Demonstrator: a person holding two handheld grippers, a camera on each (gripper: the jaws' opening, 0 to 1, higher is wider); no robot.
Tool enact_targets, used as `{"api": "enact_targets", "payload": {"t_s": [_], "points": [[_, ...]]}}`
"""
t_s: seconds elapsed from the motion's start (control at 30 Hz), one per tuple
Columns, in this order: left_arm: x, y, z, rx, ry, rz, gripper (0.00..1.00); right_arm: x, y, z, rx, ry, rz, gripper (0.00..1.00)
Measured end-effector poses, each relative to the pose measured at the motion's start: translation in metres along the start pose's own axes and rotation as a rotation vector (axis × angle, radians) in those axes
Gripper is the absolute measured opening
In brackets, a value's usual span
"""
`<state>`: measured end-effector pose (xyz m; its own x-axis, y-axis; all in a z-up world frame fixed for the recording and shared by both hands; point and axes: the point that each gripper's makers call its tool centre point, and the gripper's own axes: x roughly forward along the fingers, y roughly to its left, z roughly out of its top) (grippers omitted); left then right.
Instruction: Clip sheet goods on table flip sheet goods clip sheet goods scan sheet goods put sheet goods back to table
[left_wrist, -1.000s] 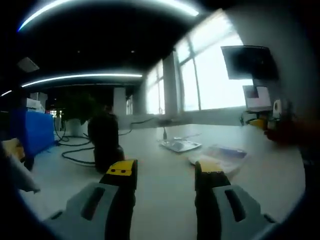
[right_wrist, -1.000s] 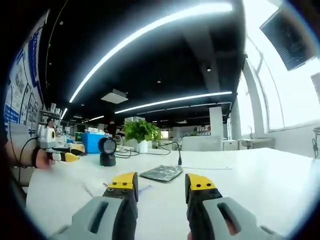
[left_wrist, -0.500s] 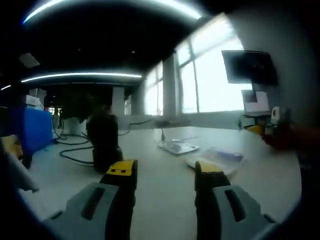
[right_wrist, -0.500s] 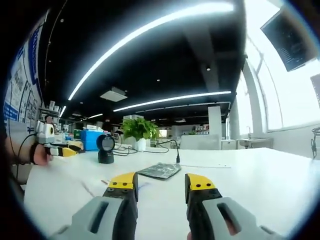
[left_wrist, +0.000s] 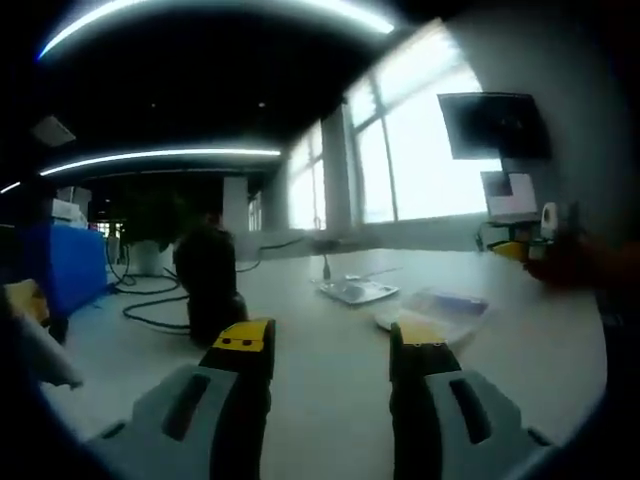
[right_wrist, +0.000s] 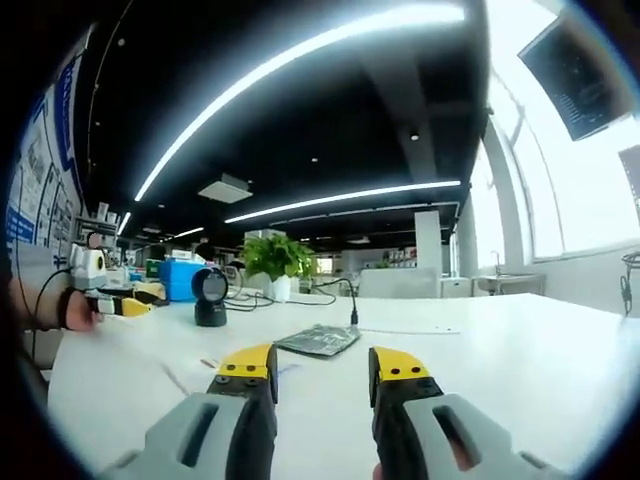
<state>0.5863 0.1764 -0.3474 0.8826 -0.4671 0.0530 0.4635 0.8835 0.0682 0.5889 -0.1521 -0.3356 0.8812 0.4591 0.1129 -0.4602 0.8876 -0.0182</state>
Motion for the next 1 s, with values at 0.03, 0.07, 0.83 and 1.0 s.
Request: {"api": "enact_targets", "payload": {"t_s": [0.03,0.07,0.83,1.0], "points": [[-0.0002,-0.0004,-0.0001,0.001,0.001,-0.001,0.38,-0.0001,-0.0003,0.0000,-0.001,0.000,-0.001,0.32],[-0.0002,-0.0007,-0.0002,0.003,0.002,-0.001,0.38,-0.0002,-0.0003,0.0002,-0.001,-0.001,-0.002,0.32],[-0.0025,0.0045,0.0035,-0.027,-0.020,0.018,0.38,0.0001,-0.0034,-0.0010,-0.010,0.001,-0.015,0.32],[-0.0022,0.0047,0.0035,-0.021,-0.020,0.019,0.38,0.0007,-0.0032,-0.0020,-0.011,0.005,-0.015,0.32]]}}
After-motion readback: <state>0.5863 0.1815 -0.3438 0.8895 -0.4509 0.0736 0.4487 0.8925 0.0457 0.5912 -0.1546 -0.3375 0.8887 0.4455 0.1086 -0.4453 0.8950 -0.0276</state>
